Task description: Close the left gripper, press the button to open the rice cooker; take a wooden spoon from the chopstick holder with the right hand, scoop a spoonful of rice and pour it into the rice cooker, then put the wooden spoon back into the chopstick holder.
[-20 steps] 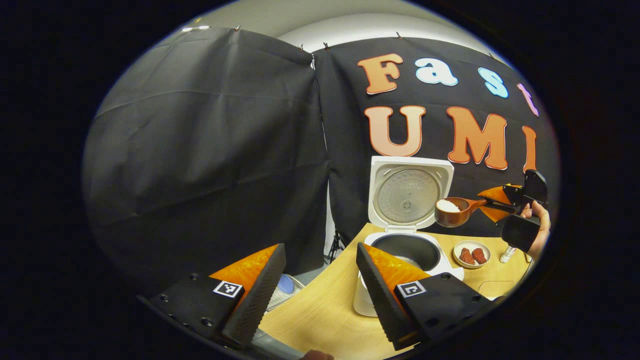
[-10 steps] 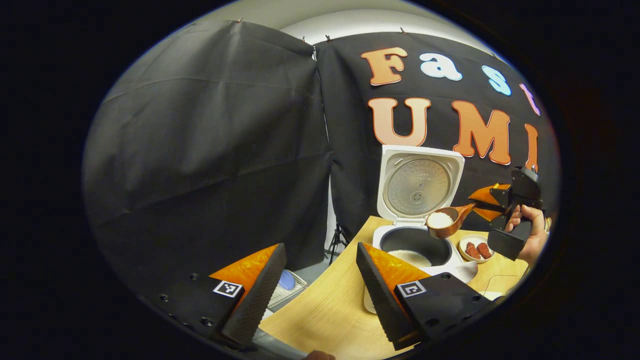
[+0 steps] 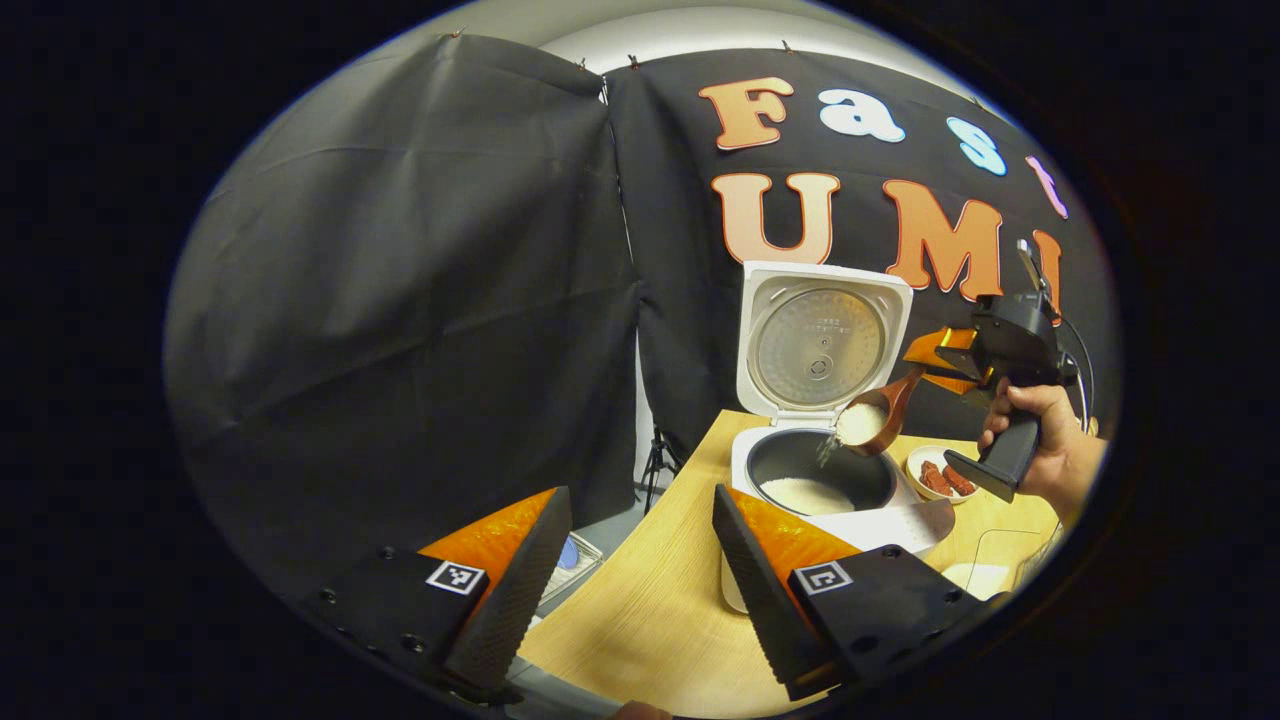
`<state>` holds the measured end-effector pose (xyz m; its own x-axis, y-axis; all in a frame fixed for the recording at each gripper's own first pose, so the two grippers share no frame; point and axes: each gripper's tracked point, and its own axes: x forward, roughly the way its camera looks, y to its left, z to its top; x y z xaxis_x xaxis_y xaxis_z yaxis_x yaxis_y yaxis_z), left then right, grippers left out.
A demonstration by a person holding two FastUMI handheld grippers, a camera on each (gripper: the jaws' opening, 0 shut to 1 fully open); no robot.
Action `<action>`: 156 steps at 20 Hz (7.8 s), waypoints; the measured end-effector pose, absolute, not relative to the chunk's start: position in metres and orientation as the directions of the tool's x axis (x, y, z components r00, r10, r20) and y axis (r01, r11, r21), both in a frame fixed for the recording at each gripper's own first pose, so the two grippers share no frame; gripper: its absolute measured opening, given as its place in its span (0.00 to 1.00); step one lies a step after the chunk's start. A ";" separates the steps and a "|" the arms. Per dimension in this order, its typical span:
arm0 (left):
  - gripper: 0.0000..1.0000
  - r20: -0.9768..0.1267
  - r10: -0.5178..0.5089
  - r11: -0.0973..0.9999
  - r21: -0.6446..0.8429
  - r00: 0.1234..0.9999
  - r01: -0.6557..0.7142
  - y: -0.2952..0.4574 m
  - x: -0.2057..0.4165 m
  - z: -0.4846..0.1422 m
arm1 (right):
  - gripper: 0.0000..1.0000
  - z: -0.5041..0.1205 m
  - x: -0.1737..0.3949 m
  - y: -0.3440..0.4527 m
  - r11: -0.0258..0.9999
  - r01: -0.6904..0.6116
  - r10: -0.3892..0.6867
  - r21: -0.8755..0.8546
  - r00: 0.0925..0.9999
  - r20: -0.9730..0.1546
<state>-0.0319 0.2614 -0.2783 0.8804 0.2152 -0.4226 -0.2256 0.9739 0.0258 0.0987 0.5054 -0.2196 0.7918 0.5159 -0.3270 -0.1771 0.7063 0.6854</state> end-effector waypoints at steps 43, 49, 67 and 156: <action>0.96 -0.321 0.311 0.950 0.072 0.895 -0.304 0.258 -0.074 -0.238 | 0.12 -0.131 0.035 0.570 0.681 -0.730 0.725 -0.055 0.683 -0.085; 0.96 -0.326 0.315 0.949 0.080 0.891 -0.306 0.259 -0.076 -0.235 | 0.09 -0.124 0.037 0.549 0.671 -0.695 0.734 0.258 0.672 -0.101; 0.96 -0.315 0.199 0.979 0.096 0.928 -0.177 0.150 -0.071 -0.216 | 0.13 -0.141 0.049 0.241 0.800 -0.306 0.460 0.517 0.865 -0.199; 0.96 -0.421 0.011 0.997 -0.068 0.907 -0.043 0.117 0.368 -0.164 | 0.95 -0.005 -0.042 0.057 0.995 0.042 -0.035 0.087 0.996 -0.082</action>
